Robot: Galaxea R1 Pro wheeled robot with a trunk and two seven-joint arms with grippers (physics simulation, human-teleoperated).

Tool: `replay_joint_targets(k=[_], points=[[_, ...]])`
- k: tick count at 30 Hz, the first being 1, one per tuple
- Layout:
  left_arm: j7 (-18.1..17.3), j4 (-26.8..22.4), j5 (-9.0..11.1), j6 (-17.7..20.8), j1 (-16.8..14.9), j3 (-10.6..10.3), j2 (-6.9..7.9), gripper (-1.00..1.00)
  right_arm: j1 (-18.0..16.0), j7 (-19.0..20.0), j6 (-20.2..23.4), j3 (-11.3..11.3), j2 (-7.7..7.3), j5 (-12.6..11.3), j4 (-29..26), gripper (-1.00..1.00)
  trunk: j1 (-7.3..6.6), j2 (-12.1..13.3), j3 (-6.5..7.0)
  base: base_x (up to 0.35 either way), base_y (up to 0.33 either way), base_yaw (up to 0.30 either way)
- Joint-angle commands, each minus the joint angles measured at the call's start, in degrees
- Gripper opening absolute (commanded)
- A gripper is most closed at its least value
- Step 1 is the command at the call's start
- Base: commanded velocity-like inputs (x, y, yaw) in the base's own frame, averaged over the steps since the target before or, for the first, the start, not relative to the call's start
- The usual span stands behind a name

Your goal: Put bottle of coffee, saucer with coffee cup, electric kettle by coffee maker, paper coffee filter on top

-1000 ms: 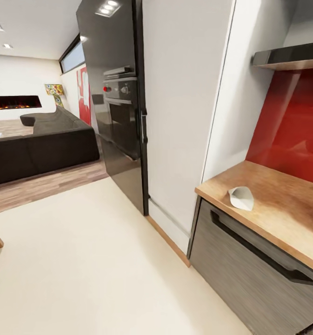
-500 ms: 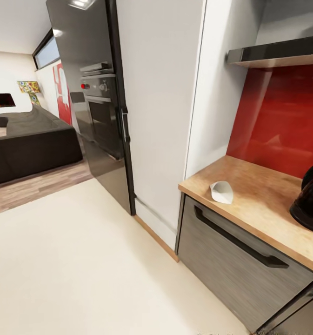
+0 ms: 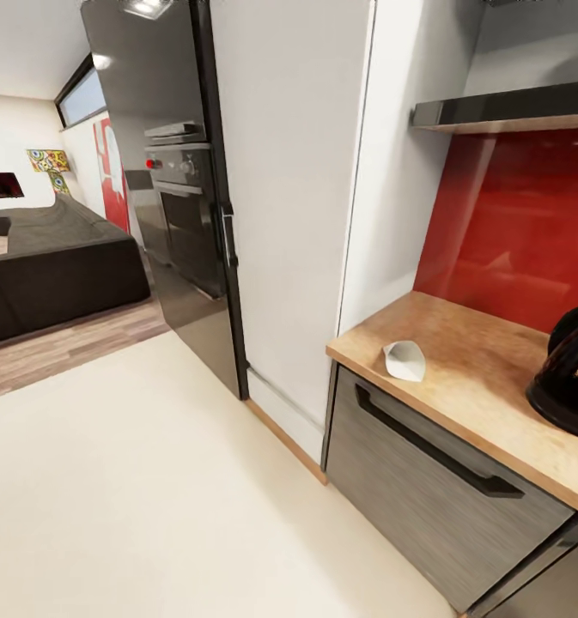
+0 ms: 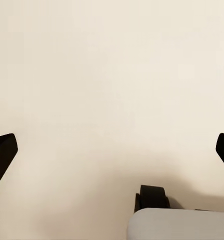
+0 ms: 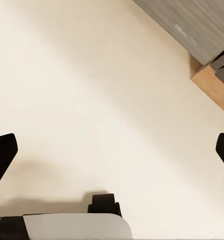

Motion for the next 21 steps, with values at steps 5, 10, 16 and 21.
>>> replay_joint_targets(k=[5,10,16,21], points=[[0.1,0.1,-0.3,-0.2,0.0,0.3,-0.08,1.00,0.0,0.0,-0.2,0.0,0.07,0.0,1.8,1.00,-1.11,2.0,0.86,0.000,0.000,0.000],[0.0,-0.1,-0.6,-0.2,0.0,-0.1,-0.52,1.00,0.0,0.2,-0.3,0.1,1.10,-0.1,1.3,1.00,-2.21,4.0,1.75,0.000,0.000,0.000],[-0.5,0.0,-0.7,-0.1,0.0,-0.2,-0.87,1.00,0.0,0.2,-0.3,-0.1,1.83,0.0,5.5,1.00,-3.52,6.4,2.83,0.000,0.000,0.000],[-0.5,0.2,-0.4,-0.1,0.0,0.0,-0.76,1.00,0.0,0.2,-1.8,-0.2,1.86,-0.1,7.0,1.00,-4.62,8.4,3.73,0.000,0.000,0.000]])
